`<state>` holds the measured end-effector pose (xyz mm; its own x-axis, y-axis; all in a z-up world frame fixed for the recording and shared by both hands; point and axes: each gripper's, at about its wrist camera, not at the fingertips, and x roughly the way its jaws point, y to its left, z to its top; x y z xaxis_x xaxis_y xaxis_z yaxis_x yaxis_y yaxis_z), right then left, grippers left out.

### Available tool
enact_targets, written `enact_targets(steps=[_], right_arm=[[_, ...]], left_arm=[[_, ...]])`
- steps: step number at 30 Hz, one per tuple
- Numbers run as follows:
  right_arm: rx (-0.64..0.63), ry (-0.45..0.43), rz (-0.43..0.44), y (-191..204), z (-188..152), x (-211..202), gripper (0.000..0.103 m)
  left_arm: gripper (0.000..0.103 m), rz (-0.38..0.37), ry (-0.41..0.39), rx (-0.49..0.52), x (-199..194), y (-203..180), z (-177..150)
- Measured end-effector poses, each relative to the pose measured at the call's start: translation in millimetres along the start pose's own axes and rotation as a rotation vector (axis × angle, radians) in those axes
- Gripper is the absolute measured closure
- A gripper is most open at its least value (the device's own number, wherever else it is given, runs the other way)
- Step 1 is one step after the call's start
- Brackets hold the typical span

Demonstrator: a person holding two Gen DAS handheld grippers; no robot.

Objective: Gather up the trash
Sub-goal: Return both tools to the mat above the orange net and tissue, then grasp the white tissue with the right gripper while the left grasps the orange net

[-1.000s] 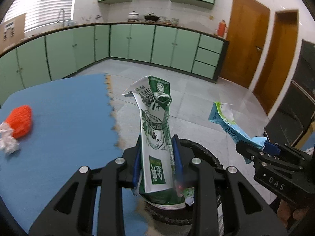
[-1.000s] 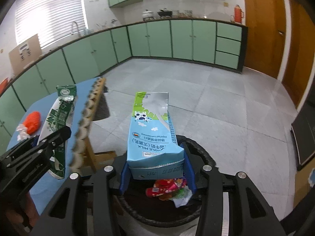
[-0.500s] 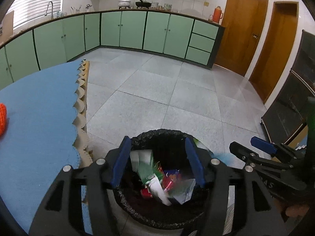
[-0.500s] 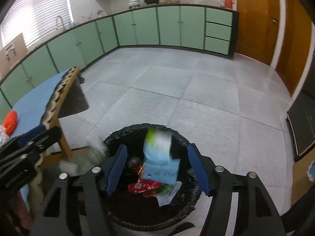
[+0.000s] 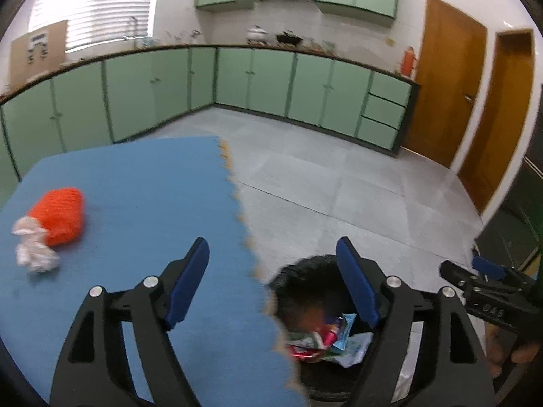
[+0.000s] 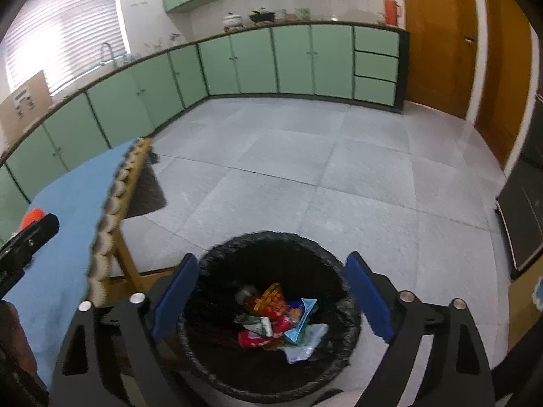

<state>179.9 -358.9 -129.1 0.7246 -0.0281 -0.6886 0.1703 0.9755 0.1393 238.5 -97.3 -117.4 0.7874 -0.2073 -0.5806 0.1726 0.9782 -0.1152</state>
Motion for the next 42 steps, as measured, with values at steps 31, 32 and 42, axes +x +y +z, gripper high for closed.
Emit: enact_targets(steps=[31, 32, 42], right_arm=[[-0.369, -0.030, 0.512, 363.9, -19.9, 3.2, 0.015], [-0.371, -0.025, 0.515, 369.8, -22.1, 5.8, 0.016], [-0.402, 0.044, 0.491, 416.8, -40.6, 38.6, 0.025]], left_arm=[[0.017, 0.504, -0.056, -0.249, -130.2, 300.7, -30.7], [0.017, 0.504, -0.052, -0.254, -129.5, 306.1, -31.6], [0.017, 0.496, -0.028, -0.292, -119.1, 328.1, -41.0]])
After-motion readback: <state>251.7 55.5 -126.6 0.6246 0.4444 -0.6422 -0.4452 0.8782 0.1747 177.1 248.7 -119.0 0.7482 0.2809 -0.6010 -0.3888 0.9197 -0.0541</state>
